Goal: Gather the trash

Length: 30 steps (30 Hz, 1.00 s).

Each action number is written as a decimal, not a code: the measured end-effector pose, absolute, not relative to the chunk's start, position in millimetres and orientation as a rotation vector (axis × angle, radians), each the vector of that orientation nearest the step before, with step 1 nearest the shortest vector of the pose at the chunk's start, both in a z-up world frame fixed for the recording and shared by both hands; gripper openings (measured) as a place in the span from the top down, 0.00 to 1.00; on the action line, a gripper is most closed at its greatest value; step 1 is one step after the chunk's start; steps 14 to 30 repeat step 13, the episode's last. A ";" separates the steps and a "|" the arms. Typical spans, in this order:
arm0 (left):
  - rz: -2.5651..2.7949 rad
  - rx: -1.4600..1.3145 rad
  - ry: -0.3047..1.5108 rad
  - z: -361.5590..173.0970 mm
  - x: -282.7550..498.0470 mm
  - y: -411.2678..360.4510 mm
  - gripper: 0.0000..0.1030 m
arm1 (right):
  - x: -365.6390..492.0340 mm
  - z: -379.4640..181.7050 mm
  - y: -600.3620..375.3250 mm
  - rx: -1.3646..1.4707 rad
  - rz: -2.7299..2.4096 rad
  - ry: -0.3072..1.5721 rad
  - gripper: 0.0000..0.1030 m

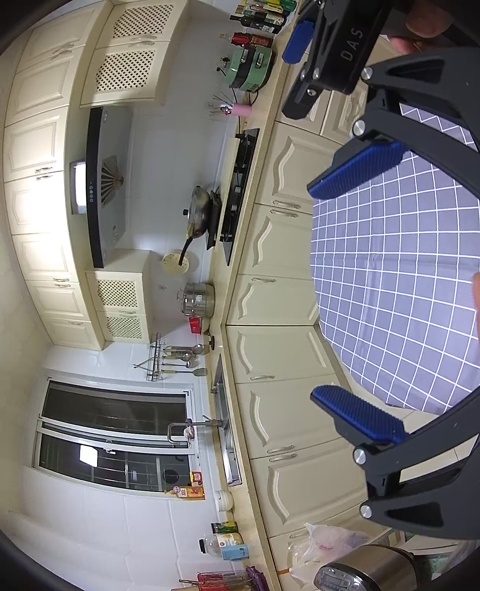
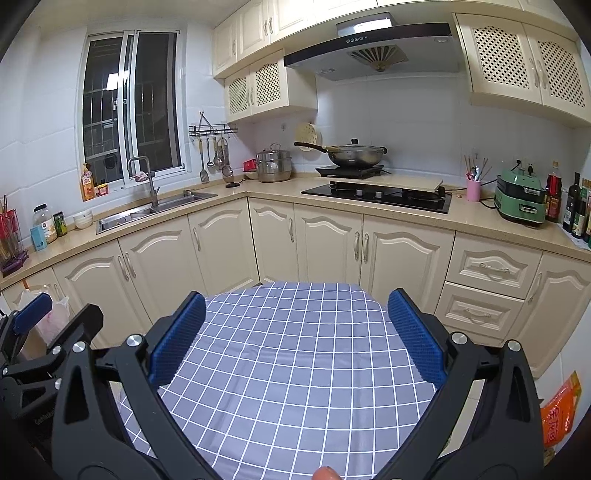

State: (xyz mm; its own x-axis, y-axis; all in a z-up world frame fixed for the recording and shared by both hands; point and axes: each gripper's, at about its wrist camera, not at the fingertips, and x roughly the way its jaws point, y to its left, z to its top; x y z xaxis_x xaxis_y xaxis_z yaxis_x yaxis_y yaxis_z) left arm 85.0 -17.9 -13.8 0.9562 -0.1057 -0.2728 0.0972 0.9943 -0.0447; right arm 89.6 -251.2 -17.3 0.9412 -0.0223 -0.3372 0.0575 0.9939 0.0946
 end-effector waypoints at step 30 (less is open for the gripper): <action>-0.088 -0.016 0.262 -8.8 83.8 -22.3 0.04 | 91.0 -18.6 -246.9 0.115 -0.029 0.341 0.06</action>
